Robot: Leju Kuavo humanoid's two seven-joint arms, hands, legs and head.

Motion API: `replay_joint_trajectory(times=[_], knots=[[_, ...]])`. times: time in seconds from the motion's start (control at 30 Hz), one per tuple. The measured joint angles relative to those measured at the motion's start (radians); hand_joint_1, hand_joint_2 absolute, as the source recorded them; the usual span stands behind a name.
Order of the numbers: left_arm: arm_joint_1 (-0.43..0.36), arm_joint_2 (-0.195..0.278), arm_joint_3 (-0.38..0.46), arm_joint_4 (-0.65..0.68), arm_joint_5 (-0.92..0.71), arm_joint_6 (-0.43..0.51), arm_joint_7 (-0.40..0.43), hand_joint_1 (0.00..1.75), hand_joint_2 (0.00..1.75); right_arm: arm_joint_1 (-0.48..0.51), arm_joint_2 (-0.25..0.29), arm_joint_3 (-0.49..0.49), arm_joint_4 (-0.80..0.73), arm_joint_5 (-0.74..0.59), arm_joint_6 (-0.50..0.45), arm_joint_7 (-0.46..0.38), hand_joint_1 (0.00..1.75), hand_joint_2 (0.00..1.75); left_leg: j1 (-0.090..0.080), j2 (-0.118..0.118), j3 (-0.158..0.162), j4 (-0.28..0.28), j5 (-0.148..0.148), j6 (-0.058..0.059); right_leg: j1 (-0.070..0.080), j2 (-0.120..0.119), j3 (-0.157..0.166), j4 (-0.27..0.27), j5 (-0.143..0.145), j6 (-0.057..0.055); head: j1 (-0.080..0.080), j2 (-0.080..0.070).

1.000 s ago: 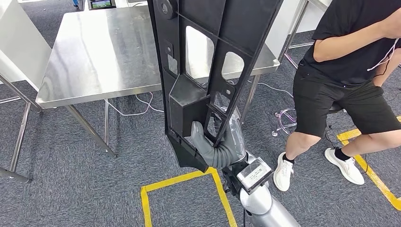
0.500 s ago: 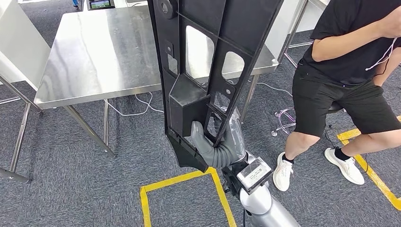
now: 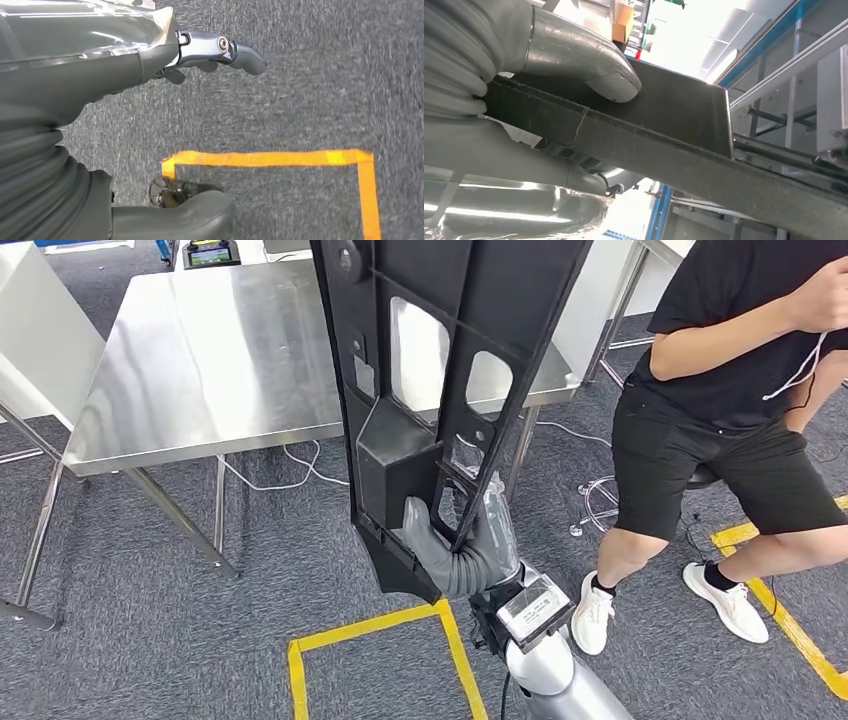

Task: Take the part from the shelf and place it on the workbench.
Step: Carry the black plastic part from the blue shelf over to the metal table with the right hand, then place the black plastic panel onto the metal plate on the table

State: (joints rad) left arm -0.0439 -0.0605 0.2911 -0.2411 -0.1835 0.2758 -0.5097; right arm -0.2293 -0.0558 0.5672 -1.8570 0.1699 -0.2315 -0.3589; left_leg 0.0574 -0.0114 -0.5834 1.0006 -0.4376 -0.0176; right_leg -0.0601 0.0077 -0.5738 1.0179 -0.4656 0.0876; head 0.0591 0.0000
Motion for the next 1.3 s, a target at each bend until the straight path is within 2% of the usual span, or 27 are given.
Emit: replay_joint_trajectory(times=[0.03, 0.07, 0.1, 0.23, 0.3, 0.4, 0.47, 0.57, 0.63, 0.67, 0.73, 0.93, 1.07, 1.13, 1.17, 1.2, 1.27, 1.3], knots=[[-0.001, 0.001, 0.0, 0.0, -0.001, 0.001, 0.002, 0.0, 1.75, 0.002, 0.001, -0.001, 0.0, 0.002, 0.0, 0.0, 1.75, 1.75, 0.0, 0.0, -0.002, 0.004, -0.004, -0.009, 0.001, 0.003, -0.001, 0.002, -0.002, -0.011, 0.0, 0.0], [-0.001, 0.0, 0.0, 0.0, -0.002, 0.003, 0.003, 0.0, 1.75, 0.003, 0.002, -0.003, -0.001, 0.003, 0.0, 0.001, 1.75, 1.75, 0.001, 0.0, -0.001, 0.005, -0.004, -0.012, -0.002, 0.004, 0.0, 0.001, 0.0, -0.022, -0.001, 0.0], [-0.001, 0.0, 0.0, 0.0, -0.003, 0.004, 0.003, 0.0, 1.75, 0.004, 0.003, -0.003, -0.001, 0.003, 0.0, 0.001, 1.75, 1.75, 0.002, 0.001, 0.001, 0.0, 0.001, -0.011, -0.003, 0.005, -0.001, 0.002, 0.001, -0.027, -0.005, 0.0], [-0.002, 0.003, 0.001, 0.0, -0.003, 0.007, 0.004, 0.0, 1.75, 0.006, 0.005, -0.004, -0.001, 0.002, 0.001, 0.001, 1.75, 1.75, 0.002, 0.003, 0.012, -0.017, 0.012, 0.009, 0.001, 0.008, -0.002, 0.002, 0.002, -0.033, -0.01, 0.0], [-0.002, 0.003, 0.0, 0.0, -0.004, 0.007, 0.004, 0.0, 1.75, 0.006, 0.005, -0.004, -0.001, 0.001, 0.001, 0.001, 1.75, 1.75, 0.002, 0.004, 0.014, -0.022, 0.012, 0.017, 0.007, 0.008, -0.002, 0.002, 0.0, -0.041, -0.01, 0.0], [-0.002, 0.002, 0.001, 0.0, -0.004, 0.007, 0.004, 0.0, 1.75, 0.006, 0.005, -0.004, -0.001, 0.0, 0.001, 0.001, 1.75, 1.75, 0.003, 0.006, 0.014, -0.024, 0.011, 0.019, 0.014, 0.006, -0.001, 0.003, -0.002, -0.052, -0.01, 0.0], [-0.002, 0.001, 0.001, 0.0, -0.004, 0.007, 0.004, 0.0, 1.75, 0.006, 0.005, -0.004, -0.001, -0.002, 0.001, 0.001, 1.75, 1.75, 0.003, 0.007, 0.015, -0.025, 0.01, 0.01, 0.017, 0.006, -0.002, 0.003, -0.002, -0.053, -0.01, 0.0], [-0.002, 0.0, 0.003, 0.0, -0.004, 0.006, 0.003, 0.0, 1.75, 0.006, 0.005, -0.004, -0.001, -0.005, 0.002, 0.002, 1.75, 1.75, 0.003, 0.008, 0.015, -0.026, 0.009, -0.015, 0.018, 0.006, -0.002, 0.003, -0.002, -0.053, -0.01, 0.0], [-0.002, -0.001, 0.004, 0.0, -0.007, 0.006, 0.003, 0.0, 1.75, 0.006, 0.005, -0.004, -0.001, -0.006, 0.003, 0.003, 1.75, 1.75, 0.003, 0.008, 0.014, -0.026, 0.007, -0.027, 0.019, 0.005, -0.002, 0.003, -0.002, -0.053, -0.01, 0.0], [-0.002, -0.001, 0.004, 0.0, -0.01, 0.005, 0.003, 0.0, 1.75, 0.006, 0.005, -0.004, -0.001, -0.006, 0.003, 0.004, 1.75, 1.75, 0.003, 0.008, 0.014, -0.025, 0.007, -0.032, 0.019, 0.005, -0.002, 0.003, -0.003, -0.053, -0.01, 0.0], [-0.002, -0.001, 0.004, 0.0, -0.016, 0.004, 0.005, 0.0, 1.75, 0.006, 0.005, -0.004, -0.001, -0.007, 0.004, 0.006, 1.75, 1.75, 0.001, 0.008, 0.01, -0.019, 0.004, -0.032, 0.016, 0.004, -0.002, 0.002, -0.002, -0.052, -0.01, 0.0], [-0.002, -0.001, 0.004, 0.0, -0.026, 0.002, 0.012, 0.0, 1.75, 0.01, 0.008, -0.004, -0.001, -0.004, 0.007, 0.009, 1.75, 1.75, -0.003, 0.008, -0.006, 0.01, -0.01, -0.013, 0.011, 0.004, -0.001, 0.001, -0.003, -0.048, -0.01, 0.0], [-0.002, 0.0, 0.004, 0.0, -0.026, 0.002, 0.013, 0.0, 1.75, 0.01, 0.01, -0.004, -0.001, -0.004, 0.008, 0.009, 1.75, 1.75, -0.011, 0.008, -0.017, 0.029, -0.023, 0.007, 0.008, 0.004, 0.001, -0.005, -0.004, -0.029, -0.01, 0.0], [-0.002, -0.001, 0.004, -0.001, -0.028, 0.002, 0.013, 0.0, 1.75, 0.011, 0.013, -0.004, -0.003, -0.004, 0.009, 0.01, 1.75, 1.75, -0.012, 0.009, -0.005, 0.013, -0.019, 0.021, 0.013, 0.002, 0.006, -0.012, -0.004, -0.016, -0.009, 0.0], [-0.002, -0.002, 0.004, -0.001, -0.029, 0.002, 0.014, 0.0, 1.75, 0.011, 0.013, -0.004, -0.004, -0.004, 0.009, 0.01, 1.75, 1.75, -0.011, 0.01, 0.006, 0.0, -0.014, 0.029, 0.016, 0.0, 0.001, 0.003, -0.012, -0.016, -0.008, 0.0], [-0.003, -0.003, 0.004, -0.001, -0.031, 0.002, 0.014, 0.0, 1.75, 0.01, 0.013, -0.004, -0.005, -0.003, 0.009, 0.01, 1.75, 1.75, -0.009, 0.011, 0.017, -0.013, -0.009, 0.035, 0.018, -0.001, -0.017, 0.04, -0.029, -0.019, -0.006, 0.0], [-0.003, -0.004, 0.004, -0.001, -0.035, 0.0, 0.018, 0.0, 1.75, 0.013, 0.012, -0.005, -0.005, -0.002, 0.009, 0.011, 1.75, 1.75, -0.01, 0.013, 0.027, -0.022, -0.008, 0.043, 0.019, -0.003, -0.086, 0.169, -0.078, -0.033, -0.003, 0.0], [-0.004, -0.004, 0.004, -0.001, -0.036, -0.001, 0.02, 0.0, 1.75, 0.016, 0.01, -0.005, -0.005, -0.001, 0.009, 0.012, 1.75, 1.75, -0.012, 0.012, 0.029, -0.022, -0.011, 0.044, 0.02, -0.003, -0.122, 0.227, -0.094, -0.034, -0.003, 0.0]])
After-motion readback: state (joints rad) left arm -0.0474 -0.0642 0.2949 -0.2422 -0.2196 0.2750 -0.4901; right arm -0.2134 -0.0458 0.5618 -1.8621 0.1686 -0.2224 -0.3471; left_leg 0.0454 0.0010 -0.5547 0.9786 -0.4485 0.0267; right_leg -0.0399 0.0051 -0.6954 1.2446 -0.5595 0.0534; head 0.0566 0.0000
